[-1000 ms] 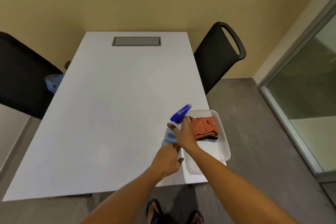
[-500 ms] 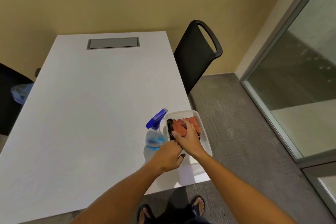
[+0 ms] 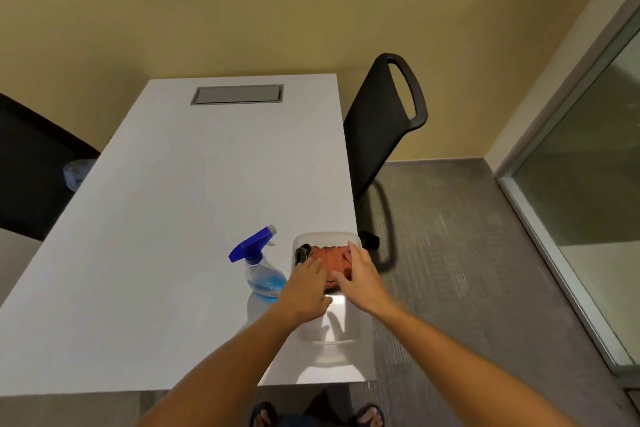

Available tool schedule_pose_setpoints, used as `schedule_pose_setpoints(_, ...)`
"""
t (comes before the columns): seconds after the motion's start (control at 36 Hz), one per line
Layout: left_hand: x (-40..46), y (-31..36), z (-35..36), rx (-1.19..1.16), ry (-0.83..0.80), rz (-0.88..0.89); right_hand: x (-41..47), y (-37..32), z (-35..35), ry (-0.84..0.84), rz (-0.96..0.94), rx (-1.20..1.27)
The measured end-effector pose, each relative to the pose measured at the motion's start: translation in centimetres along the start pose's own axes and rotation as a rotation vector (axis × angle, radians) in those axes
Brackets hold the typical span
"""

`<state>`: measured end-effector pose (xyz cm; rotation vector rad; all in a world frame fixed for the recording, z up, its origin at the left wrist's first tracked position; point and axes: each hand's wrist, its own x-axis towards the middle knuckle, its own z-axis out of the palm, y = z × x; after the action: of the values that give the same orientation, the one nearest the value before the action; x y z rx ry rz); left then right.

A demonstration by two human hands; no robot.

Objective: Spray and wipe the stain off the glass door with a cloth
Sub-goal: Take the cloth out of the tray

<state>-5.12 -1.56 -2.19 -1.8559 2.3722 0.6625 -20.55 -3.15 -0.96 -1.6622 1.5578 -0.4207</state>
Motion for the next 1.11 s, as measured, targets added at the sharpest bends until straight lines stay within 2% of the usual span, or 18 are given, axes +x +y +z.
schedule_pose_setpoints(0.08, 0.3, 0.3, 0.3, 0.004, -0.006, -0.042, 0.2, 0.6, 0.0, 0.006, -0.091, -0.124)
schedule_pose_setpoints(0.25, 1.2, 0.4, 1.2, 0.035, 0.035, -0.088, 0.4, 1.4, 0.7, 0.089, -0.369, -0.622)
schedule_pose_setpoints(0.44, 2.5, -0.1, 2.3, 0.103, 0.002, -0.087, 1.1, 1.0, 1.4, -0.007, -0.376, -0.928)
schedule_pose_setpoints(0.67, 3.9, -1.0, 3.6, 0.136, -0.060, -0.088, 2.8, 1.3, 2.5, -0.111, -0.387, -1.009)
schedule_pose_setpoints(0.89, 5.2, -1.6, 4.7, 0.193, -0.025, -0.135, 4.2, 1.4, 4.6, -0.196, -0.107, -1.077)
schedule_pose_setpoints(0.97, 5.6, -1.6, 4.8, 0.222, -0.026, -0.137, 4.5, 2.0, 5.1, -0.220, -0.097, -1.155)
schedule_pose_setpoints(1.11, 5.7, -1.8, 5.5, 0.248, -0.053, -0.141, 5.3, 2.2, 5.2, -0.206, -0.117, -1.149)
